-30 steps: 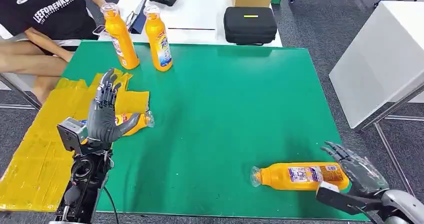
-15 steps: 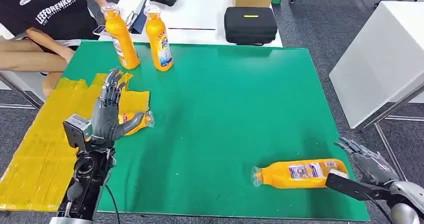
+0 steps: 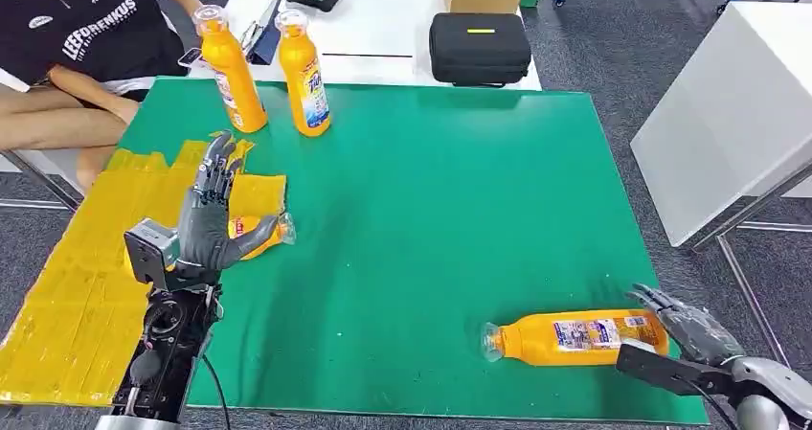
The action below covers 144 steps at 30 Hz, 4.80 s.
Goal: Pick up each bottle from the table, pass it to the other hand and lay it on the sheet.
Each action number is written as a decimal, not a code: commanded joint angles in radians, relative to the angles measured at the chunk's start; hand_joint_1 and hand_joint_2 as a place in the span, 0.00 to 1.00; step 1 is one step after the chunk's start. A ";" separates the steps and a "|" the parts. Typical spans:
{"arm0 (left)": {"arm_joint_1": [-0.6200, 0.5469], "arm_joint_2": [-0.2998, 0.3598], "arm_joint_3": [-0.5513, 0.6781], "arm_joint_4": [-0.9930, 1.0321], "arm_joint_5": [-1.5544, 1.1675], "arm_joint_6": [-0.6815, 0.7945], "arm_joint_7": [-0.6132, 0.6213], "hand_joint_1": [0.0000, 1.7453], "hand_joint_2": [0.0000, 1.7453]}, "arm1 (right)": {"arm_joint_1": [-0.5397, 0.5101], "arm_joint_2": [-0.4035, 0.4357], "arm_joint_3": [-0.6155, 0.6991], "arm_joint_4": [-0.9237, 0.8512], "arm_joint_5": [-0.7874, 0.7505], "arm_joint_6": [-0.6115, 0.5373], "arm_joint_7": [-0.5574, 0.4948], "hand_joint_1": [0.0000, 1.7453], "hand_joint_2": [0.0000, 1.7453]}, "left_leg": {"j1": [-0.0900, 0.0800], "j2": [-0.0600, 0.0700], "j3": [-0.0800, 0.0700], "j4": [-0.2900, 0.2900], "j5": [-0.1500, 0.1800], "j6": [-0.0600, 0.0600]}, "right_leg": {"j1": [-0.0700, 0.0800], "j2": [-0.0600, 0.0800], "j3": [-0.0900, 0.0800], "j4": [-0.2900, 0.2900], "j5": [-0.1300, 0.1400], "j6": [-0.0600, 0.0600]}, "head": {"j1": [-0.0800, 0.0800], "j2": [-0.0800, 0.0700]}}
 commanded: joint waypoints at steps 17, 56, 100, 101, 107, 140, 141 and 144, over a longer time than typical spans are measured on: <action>-0.019 0.008 -0.009 0.053 0.014 0.008 0.003 0.00 1.00 | -0.174 0.063 0.203 0.331 0.013 -0.085 0.015 0.00 1.00 | 0.002 0.001 0.005 -0.001 -0.001 0.000 | 0.003 0.001 0.005 -0.003 0.000 -0.005 | 0.000 0.000; -0.022 -0.042 -0.096 0.057 -0.070 -0.017 0.104 0.00 1.00 | -0.428 0.589 0.220 0.336 -0.346 -0.761 -0.248 1.00 1.00 | 0.003 0.012 0.003 0.000 0.005 0.001 | 0.004 0.008 0.000 0.001 0.007 -0.009 | 0.000 0.000; -0.056 -0.046 -0.208 0.073 0.187 -0.158 0.175 0.00 1.00 | -0.499 0.715 0.624 0.570 -0.434 -0.693 -0.246 1.00 1.00 | 0.002 0.009 -0.003 -0.001 0.006 0.001 | 0.003 0.005 -0.005 0.000 0.007 -0.006 | 0.000 0.000; -0.058 -0.047 -0.209 0.075 0.188 -0.158 0.174 0.00 1.00 | -0.501 0.716 0.629 0.577 -0.428 -0.691 -0.246 1.00 1.00 | 0.002 0.009 -0.001 0.000 0.005 0.001 | 0.003 0.005 -0.003 0.001 0.006 -0.008 | 0.000 0.000; -0.062 -0.050 -0.210 0.081 0.187 -0.159 0.174 0.00 1.00 | -0.504 0.720 0.633 0.589 -0.421 -0.694 -0.245 1.00 1.00 | 0.002 0.008 -0.002 0.000 0.006 0.001 | 0.003 0.004 -0.004 0.000 0.006 -0.007 | 0.000 0.000; -0.067 -0.060 -0.205 0.100 0.194 -0.176 0.173 0.00 1.00 | -0.585 0.777 0.684 0.801 -0.364 -0.728 -0.244 1.00 1.00 | 0.003 0.008 0.001 0.000 0.004 0.001 | 0.004 0.004 -0.001 0.001 0.004 -0.010 | 0.000 0.000; -0.070 -0.060 -0.204 0.107 0.195 -0.180 0.170 0.00 1.00 | -0.590 0.782 0.691 0.807 -0.362 -0.721 -0.248 1.00 1.00 | 0.003 0.009 -0.003 0.000 0.006 0.001 | 0.004 0.005 -0.005 0.000 0.006 -0.007 | 0.000 0.000; -0.085 -0.066 -0.198 0.125 0.193 -0.176 0.165 0.00 1.00 | -0.597 0.798 0.733 0.796 -0.371 -0.712 -0.251 1.00 1.00 | 0.003 0.008 -0.003 0.000 0.006 0.001 | 0.004 0.004 -0.005 0.001 0.006 -0.007 | 0.000 0.000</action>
